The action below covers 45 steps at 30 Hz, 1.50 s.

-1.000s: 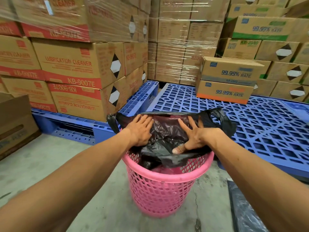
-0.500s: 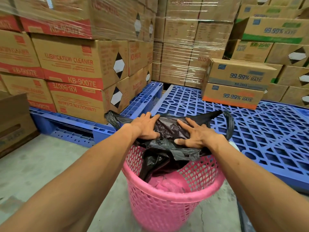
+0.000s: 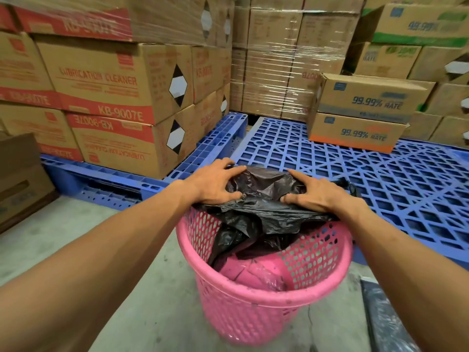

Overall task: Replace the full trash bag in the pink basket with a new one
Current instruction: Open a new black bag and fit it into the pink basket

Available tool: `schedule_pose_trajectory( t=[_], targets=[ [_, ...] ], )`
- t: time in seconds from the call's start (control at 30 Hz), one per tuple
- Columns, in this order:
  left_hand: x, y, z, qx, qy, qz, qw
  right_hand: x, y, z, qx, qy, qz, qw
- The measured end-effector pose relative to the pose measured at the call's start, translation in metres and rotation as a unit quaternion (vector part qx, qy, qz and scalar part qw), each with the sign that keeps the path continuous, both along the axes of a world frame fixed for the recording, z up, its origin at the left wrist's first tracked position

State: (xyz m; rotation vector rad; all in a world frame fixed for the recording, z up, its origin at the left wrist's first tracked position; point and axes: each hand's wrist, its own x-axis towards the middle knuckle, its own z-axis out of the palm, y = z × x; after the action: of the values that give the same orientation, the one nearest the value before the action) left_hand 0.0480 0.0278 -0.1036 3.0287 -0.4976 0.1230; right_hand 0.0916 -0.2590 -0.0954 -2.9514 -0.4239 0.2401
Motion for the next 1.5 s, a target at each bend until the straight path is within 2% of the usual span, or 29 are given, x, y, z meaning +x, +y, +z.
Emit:
schedule_pose_trajectory(
  t=[0.17,0.3,0.4,0.5,0.57,0.63,0.73,0.8,0.97,1.13,1.27,1.37,1.5],
  targets=[
    [-0.019,0.001,0.009,-0.105,0.057,0.039,0.992,-0.019,-0.015,0.004,0.03,0.018,-0.028,0.999],
    [-0.033,0.01,0.021,-0.213,0.168,0.104,0.957,-0.04,-0.026,0.013,0.056,0.041,-0.026,0.997],
    [-0.042,0.016,0.022,-0.265,0.197,0.135,0.934,-0.054,-0.029,0.021,0.064,0.061,-0.023,0.996],
    [-0.048,0.018,0.019,-0.246,0.205,0.15,0.936,-0.062,-0.03,0.022,0.026,0.082,-0.02,0.996],
    [-0.055,0.018,0.016,-0.197,0.187,0.144,0.952,-0.066,-0.031,0.02,-0.005,0.09,-0.025,0.996],
    [-0.065,0.017,0.014,-0.15,0.155,0.112,0.97,-0.072,-0.03,0.017,-0.016,0.092,-0.02,0.995],
    [-0.08,0.015,0.017,-0.129,0.161,0.072,0.976,-0.081,-0.03,0.013,-0.007,0.084,-0.013,0.996],
    [-0.09,0.016,0.021,-0.15,0.172,0.081,0.97,-0.087,-0.031,0.011,0.004,0.057,-0.001,0.998],
    [-0.111,0.023,0.012,-0.27,0.152,0.123,0.943,-0.098,-0.035,0.0,0.063,-0.059,0.022,0.996],
    [-0.122,0.023,-0.003,-0.386,0.156,0.156,0.896,-0.111,-0.021,-0.003,0.27,-0.12,-0.095,0.951],
    [-0.119,0.011,-0.014,-0.456,0.103,0.179,0.866,-0.118,-0.017,-0.006,0.399,-0.14,-0.238,0.875],
    [-0.113,0.011,-0.017,-0.481,0.062,0.175,0.857,-0.117,-0.016,-0.007,0.448,-0.145,-0.299,0.83],
    [-0.097,0.007,-0.012,-0.501,0.025,0.18,0.846,-0.11,-0.012,0.0,0.472,-0.147,-0.275,0.825]
  ],
)
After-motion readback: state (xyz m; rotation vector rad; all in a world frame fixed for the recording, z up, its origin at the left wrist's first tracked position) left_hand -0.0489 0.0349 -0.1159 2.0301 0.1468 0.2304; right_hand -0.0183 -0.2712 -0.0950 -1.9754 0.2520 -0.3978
